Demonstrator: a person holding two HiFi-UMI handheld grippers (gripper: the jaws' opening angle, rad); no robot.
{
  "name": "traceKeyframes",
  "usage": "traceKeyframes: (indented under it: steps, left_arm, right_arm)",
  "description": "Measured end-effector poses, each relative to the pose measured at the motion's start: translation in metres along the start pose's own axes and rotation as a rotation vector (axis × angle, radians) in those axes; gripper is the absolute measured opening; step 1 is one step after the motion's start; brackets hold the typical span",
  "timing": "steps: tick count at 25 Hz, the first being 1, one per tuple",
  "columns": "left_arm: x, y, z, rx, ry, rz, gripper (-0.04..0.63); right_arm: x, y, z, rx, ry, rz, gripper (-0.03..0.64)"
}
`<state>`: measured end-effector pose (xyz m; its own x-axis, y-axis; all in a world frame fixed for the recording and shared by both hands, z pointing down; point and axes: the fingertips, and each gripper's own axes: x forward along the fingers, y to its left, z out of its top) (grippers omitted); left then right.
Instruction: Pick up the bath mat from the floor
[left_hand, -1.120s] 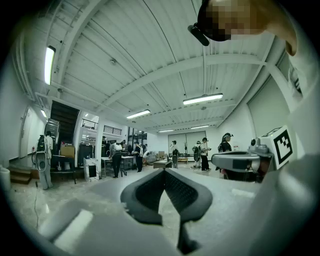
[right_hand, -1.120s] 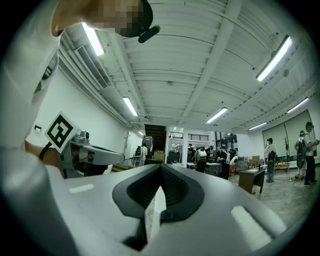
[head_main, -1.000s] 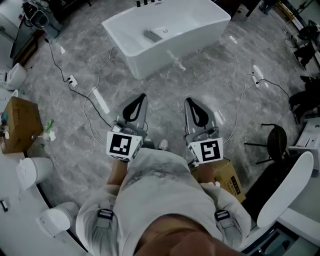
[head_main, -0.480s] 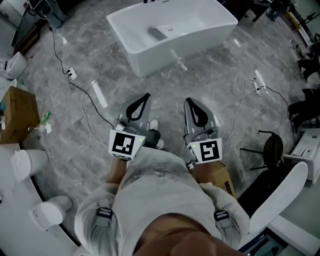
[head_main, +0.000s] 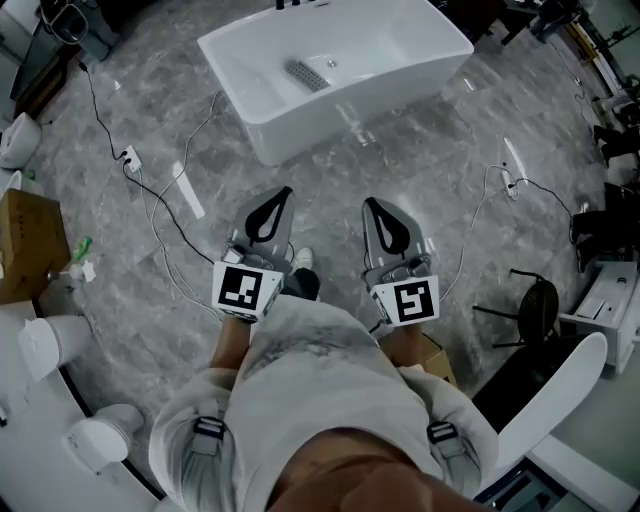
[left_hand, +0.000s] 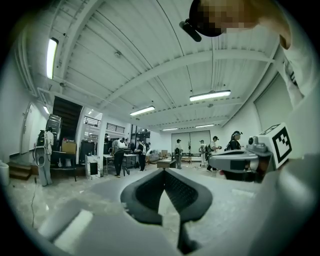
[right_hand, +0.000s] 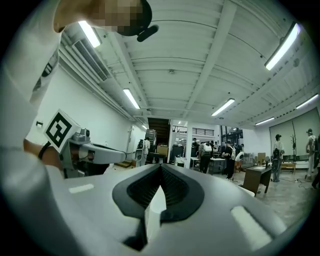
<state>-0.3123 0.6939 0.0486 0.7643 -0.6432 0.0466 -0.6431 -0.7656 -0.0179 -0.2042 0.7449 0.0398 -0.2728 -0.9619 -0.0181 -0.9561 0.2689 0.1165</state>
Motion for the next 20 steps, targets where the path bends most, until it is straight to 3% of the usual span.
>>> traceKeyframes:
  steps: [7, 10, 20]
  left_arm:
    - [0.054, 0.040, -0.001, 0.013, 0.014, 0.018, 0.002]
    - [0.075, 0.052, -0.001, 0.053, 0.020, -0.001, 0.002]
    - [0.138, 0.061, -0.004, -0.025, 0.029, -0.003, 0.002]
  right_arm:
    - [0.056, -0.033, -0.003, -0.001, 0.020, -0.009, 0.002]
    - [0.073, -0.048, -0.004, -0.015, 0.013, -0.022, 0.002]
    - [0.107, -0.096, -0.020, -0.006, 0.047, -0.028, 0.002]
